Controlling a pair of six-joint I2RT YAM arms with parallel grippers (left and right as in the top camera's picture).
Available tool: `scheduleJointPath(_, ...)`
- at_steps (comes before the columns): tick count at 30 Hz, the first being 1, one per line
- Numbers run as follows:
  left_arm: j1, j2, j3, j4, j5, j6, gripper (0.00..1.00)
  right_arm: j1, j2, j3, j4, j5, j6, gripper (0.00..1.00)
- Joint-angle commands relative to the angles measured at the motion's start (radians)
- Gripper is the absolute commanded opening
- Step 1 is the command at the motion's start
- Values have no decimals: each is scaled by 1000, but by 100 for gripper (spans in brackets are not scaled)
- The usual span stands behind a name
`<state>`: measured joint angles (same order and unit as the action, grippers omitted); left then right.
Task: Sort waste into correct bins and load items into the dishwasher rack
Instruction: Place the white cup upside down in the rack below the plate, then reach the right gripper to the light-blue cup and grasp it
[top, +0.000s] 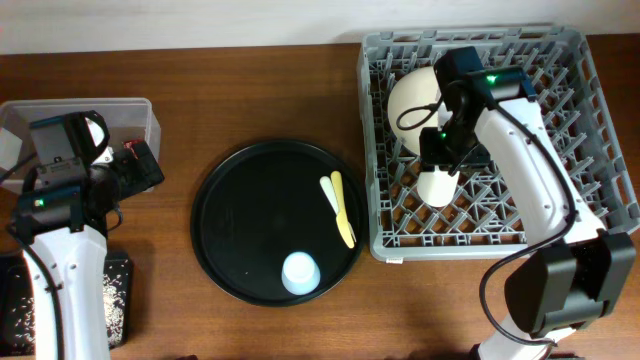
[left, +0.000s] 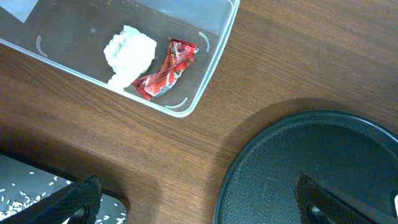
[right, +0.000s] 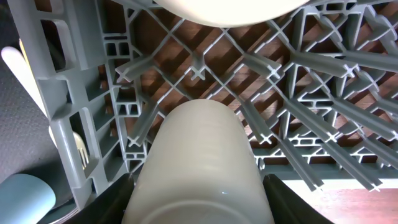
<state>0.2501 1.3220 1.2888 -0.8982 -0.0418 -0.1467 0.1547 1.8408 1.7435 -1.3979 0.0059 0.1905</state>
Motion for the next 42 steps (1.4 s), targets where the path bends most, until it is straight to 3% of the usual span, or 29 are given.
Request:
scheduleJointPath(1, 2, -8, 8, -1, 0, 5, 99, -6, -16, -13, 4, 5, -3, 41)
scheduleJointPath(12, 2, -8, 8, -1, 0, 5, 99, -5, -15, -220, 183, 5, -3, 41)
scheduleJointPath(13, 2, -8, 8, -1, 0, 5, 99, -5, -15, -220, 182, 4, -3, 45)
scheduleJointPath(14, 2, -8, 8, -1, 0, 5, 99, -5, -15, -220, 181, -6, -4, 57)
scheduleJointPath(15, 2, -8, 8, -1, 0, 5, 99, -5, -16, -219, 179, -24, -3, 78)
scheduleJointPath(16, 2, -8, 8, -1, 0, 5, 99, -5, -21, -214, 175, -49, -13, 90)
scheduleJointPath(19, 2, -8, 8, -1, 0, 5, 99, -5, -42, -110, 91, -58, -64, 93)
scheduleJointPath(21, 2, -8, 8, -1, 0, 5, 99, -3, -61, 69, -44, -84, -64, 93)
scheduleJointPath(23, 2, -8, 8, -1, 0, 5, 99, -3, -66, 243, -175, -243, -64, 98)
scheduleJointPath(26, 2, -8, 8, -1, 0, 5, 99, 21, -65, 267, -259, -395, -63, 98)
scheduleJointPath(32, 2, -8, 8, -1, 0, 5, 99, 456, -65, 255, -220, -330, -63, 98)
scheduleJointPath(35, 2, -8, 8, -2, 0, 5, 99, 718, -65, 176, -55, -300, -60, 98)
scheduleJointPath(39, 2, -8, 8, -1, 0, 5, 99, 902, -65, -50, 159, -166, -17, 98)
scheduleJointPath(42, 2, -8, 8, -1, 0, 5, 99, 918, -65, -206, 296, -95, -17, 98)
